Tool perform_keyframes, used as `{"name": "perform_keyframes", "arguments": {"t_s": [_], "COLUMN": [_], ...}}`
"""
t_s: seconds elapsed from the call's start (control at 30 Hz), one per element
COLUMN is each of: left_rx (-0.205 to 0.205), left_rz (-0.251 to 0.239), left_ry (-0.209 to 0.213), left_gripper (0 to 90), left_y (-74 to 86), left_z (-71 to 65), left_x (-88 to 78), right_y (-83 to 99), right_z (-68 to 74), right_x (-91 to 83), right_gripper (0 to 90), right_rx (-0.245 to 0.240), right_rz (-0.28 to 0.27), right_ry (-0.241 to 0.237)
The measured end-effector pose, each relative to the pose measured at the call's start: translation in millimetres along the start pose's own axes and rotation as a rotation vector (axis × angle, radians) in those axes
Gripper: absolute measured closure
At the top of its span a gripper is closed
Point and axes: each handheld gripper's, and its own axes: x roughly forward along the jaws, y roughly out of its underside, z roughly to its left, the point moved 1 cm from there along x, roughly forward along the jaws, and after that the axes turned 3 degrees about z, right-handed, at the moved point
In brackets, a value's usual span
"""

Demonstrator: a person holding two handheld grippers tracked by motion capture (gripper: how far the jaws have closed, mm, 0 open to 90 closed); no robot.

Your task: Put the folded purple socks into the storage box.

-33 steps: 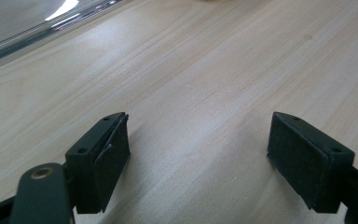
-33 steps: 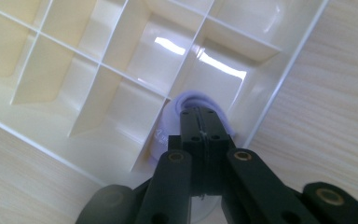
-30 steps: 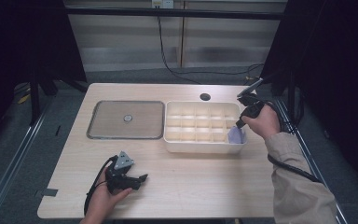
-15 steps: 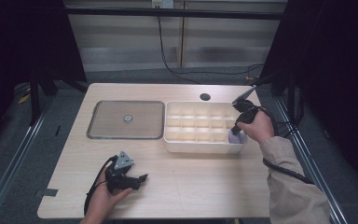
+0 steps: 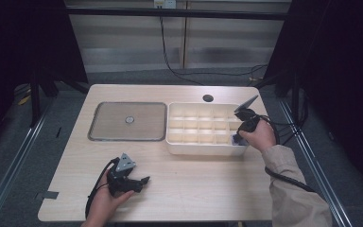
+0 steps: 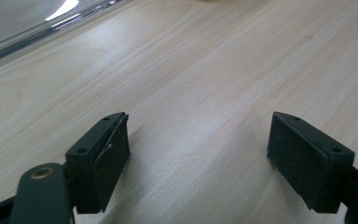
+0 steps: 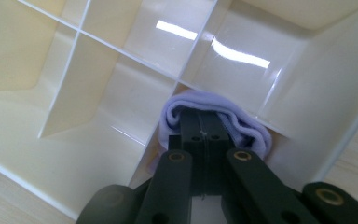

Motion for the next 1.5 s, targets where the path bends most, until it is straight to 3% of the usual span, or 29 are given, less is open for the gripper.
{"name": "perform_keyframes", "arguments": {"t_s": [0.27,0.4,0.53,0.8,1.3,1.5], "left_rx": [0.0,0.005,0.006,0.005,0.006,0.005], "left_rz": [0.0,0.001,0.001,0.002,0.002,0.002], "left_ry": [-0.001,-0.002,-0.003,-0.002,-0.003,-0.003], "left_gripper": [20.3,20.3,20.3,20.3,20.3,20.3], "left_y": [0.0,-0.1,-0.1,-0.2,-0.1,-0.1], "left_z": [0.0,0.4,0.4,0.4,0.4,0.4], "left_x": [-0.1,-0.2,-0.2,-0.2,-0.4,-0.4], "right_y": [1.3,0.9,0.2,1.9,2.6,3.0], "right_z": [-0.9,0.8,2.6,4.5,9.0,14.8], "right_x": [2.1,-0.8,-7.7,-25.2,-44.1,-46.9], "right_gripper": [90.0,88.8,85.1,81.5,54.4,46.0], "right_rx": [0.014,-0.008,-0.017,-0.035,-0.058,-0.087], "right_rz": [-0.01,-0.009,-0.001,-0.035,-0.08,-0.066], "right_ry": [-0.005,0.006,0.018,0.021,0.002,0.009]}}
